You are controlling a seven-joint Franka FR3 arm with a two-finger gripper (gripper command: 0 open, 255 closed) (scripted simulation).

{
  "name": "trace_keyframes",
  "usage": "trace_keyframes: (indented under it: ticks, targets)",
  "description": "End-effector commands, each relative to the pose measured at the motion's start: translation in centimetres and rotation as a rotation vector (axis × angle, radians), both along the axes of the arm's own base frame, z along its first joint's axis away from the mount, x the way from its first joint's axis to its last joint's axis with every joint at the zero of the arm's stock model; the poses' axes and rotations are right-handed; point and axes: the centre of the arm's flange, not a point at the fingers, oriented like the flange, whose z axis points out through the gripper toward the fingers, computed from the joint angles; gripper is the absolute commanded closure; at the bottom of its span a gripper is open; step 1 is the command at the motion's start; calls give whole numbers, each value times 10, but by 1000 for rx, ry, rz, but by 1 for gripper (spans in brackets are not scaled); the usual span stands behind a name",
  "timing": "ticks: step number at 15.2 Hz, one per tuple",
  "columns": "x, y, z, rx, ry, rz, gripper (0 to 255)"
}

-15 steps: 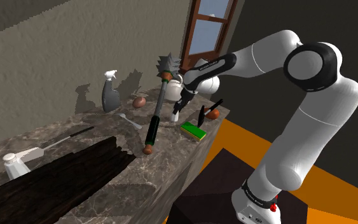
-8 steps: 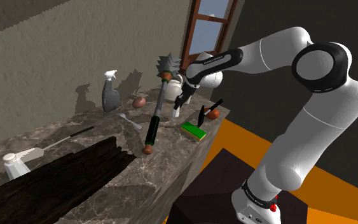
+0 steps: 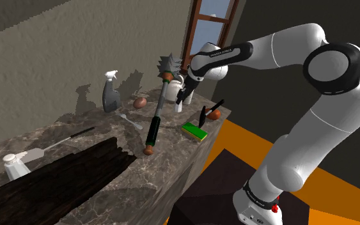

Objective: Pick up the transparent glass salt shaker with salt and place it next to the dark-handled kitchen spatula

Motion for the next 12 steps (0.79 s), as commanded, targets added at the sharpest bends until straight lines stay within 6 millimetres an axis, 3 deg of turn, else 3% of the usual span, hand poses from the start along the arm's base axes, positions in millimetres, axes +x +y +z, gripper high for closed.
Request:
trace_keyframes:
  ticks: [1, 12]
  targets:
    - [0, -1, 11, 0, 0, 0, 255]
    - [0, -1, 69, 0, 0, 0, 255]
